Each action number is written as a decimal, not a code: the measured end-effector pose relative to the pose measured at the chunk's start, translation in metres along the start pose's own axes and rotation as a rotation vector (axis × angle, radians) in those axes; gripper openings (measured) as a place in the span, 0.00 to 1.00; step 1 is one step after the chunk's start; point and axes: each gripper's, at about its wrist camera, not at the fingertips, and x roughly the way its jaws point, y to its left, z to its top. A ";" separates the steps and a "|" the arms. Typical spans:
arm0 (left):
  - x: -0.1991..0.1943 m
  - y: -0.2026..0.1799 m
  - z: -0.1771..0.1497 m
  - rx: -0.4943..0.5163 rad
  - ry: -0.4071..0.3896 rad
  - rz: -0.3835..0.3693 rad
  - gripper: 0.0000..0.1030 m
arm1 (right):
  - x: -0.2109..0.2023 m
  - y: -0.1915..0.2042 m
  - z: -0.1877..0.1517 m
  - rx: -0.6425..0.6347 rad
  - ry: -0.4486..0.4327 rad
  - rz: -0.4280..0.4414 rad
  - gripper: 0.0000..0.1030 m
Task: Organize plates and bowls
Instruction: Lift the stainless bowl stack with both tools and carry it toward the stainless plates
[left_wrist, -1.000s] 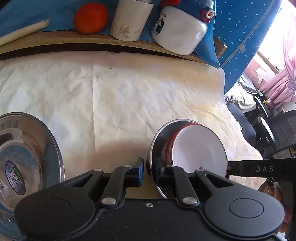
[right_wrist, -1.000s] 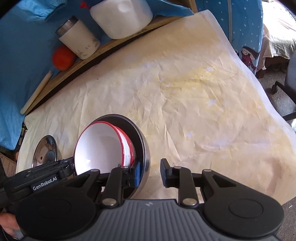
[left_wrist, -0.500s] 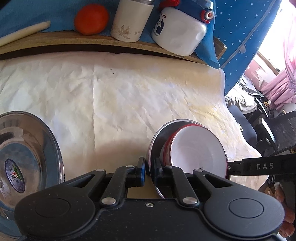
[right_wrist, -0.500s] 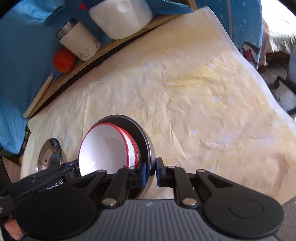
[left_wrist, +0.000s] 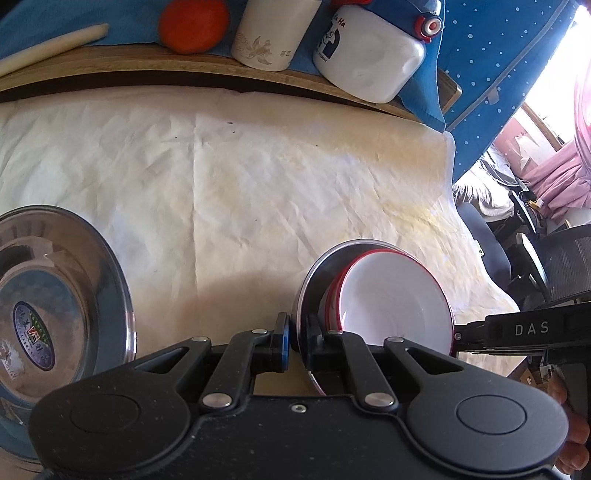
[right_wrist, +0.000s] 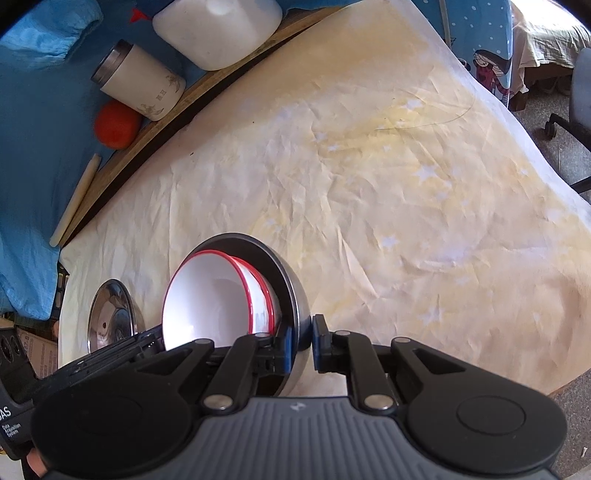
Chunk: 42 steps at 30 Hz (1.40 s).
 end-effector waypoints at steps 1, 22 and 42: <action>0.000 0.001 0.000 -0.001 -0.001 0.000 0.07 | 0.000 0.002 0.000 -0.003 0.001 0.000 0.13; -0.046 0.032 0.000 -0.040 -0.105 0.015 0.06 | -0.003 0.054 -0.004 -0.088 -0.029 0.040 0.14; -0.090 0.085 -0.010 -0.122 -0.175 0.090 0.05 | 0.025 0.119 -0.014 -0.201 0.006 0.088 0.14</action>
